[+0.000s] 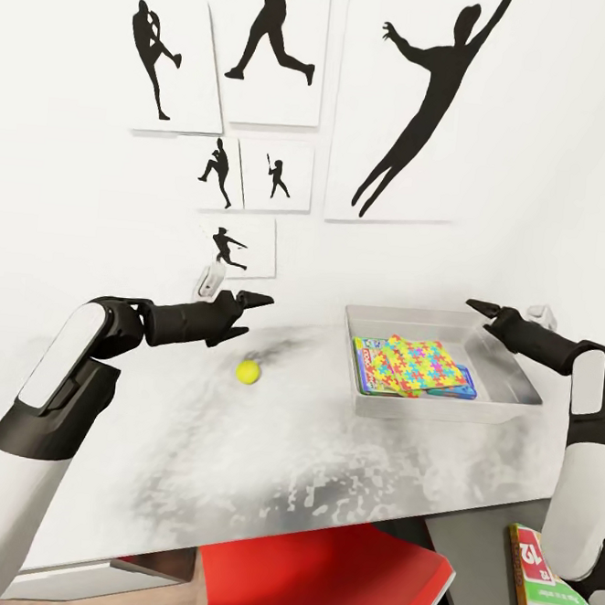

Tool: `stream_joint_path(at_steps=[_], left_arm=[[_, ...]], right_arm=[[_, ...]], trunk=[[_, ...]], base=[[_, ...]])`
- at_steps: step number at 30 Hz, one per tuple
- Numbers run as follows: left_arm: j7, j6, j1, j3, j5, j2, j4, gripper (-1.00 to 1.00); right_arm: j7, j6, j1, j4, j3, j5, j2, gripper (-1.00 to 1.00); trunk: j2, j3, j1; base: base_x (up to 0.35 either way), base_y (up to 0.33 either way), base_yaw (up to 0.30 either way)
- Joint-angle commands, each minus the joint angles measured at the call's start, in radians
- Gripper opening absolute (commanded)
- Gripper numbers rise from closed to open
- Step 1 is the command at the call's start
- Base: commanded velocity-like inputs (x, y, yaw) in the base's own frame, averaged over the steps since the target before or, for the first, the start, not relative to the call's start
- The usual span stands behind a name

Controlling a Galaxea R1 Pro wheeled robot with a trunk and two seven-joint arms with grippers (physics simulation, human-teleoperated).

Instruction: Put all the toys in the child's room - the three board games (two on the bed and one on the table), the two jigsaw puzzles on the table, and the tennis ball on the table - inside the toy box on the table in the child's room.

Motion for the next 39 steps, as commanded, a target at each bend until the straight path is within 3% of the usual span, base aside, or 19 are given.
stream_joint_path(at_steps=[1, 14, 23, 26, 29, 31, 34, 39], left_arm=[[0.01, -0.002, 0.001, -0.001, 0.01, 0.001, -0.001, 1.0], [0.027, -0.003, 0.007, -0.003, 0.006, 0.001, 0.003, 1.0], [0.149, -0.002, -0.018, -0.004, -0.01, -0.005, 0.077, 1.0], [0.237, -0.002, -0.064, -0.016, -0.058, -0.014, 0.141, 1.0], [0.263, -0.002, -0.081, -0.026, -0.079, -0.022, 0.166, 1.0], [0.303, -0.002, -0.117, -0.05, -0.122, -0.041, 0.232, 1.0], [0.318, -0.002, -0.139, -0.062, -0.144, -0.051, 0.274, 1.0], [0.349, -0.001, -0.232, -0.103, -0.223, -0.091, 0.463, 1.0]], right_arm=[[0.009, 0.009, 0.006, -0.019, 0.004, 0.003, 0.0, 1.0], [0.021, 0.059, 0.093, -0.184, 0.035, 0.004, -0.001, 1.0], [0.023, 0.081, 0.154, -0.298, 0.039, 0.003, -0.002, 1.0], [0.023, 0.103, 0.176, -0.343, 0.04, 0.003, -0.002, 1.0], [0.023, 0.113, 0.183, -0.358, 0.04, 0.003, -0.002, 1.0], [0.023, 0.131, 0.197, -0.386, 0.04, 0.003, -0.001, 1.0], [0.023, 0.131, 0.206, -0.4, 0.041, 0.003, -0.001, 1.0], [0.023, 0.131, 0.233, -0.449, 0.041, 0.003, -0.001, 1.0]], trunk=[[-0.002, -0.002, 0.001], [-0.002, -0.002, 0.001], [-0.002, -0.002, 0.001], [-0.002, -0.002, 0.001], [-0.002, -0.002, 0.001], [-0.002, -0.002, 0.001], [-0.002, -0.002, 0.001], [-0.002, -0.002, 0.001]], base=[[0.0, 0.0, 0.0], [0.0, 0.0, 0.0], [0.0, 0.0, 0.0], [0.0, 0.0, 0.0], [0.0, 0.0, 0.0], [0.0, 0.0, 0.0], [0.0, 0.0, 0.0], [0.0, 0.0, 0.0]])
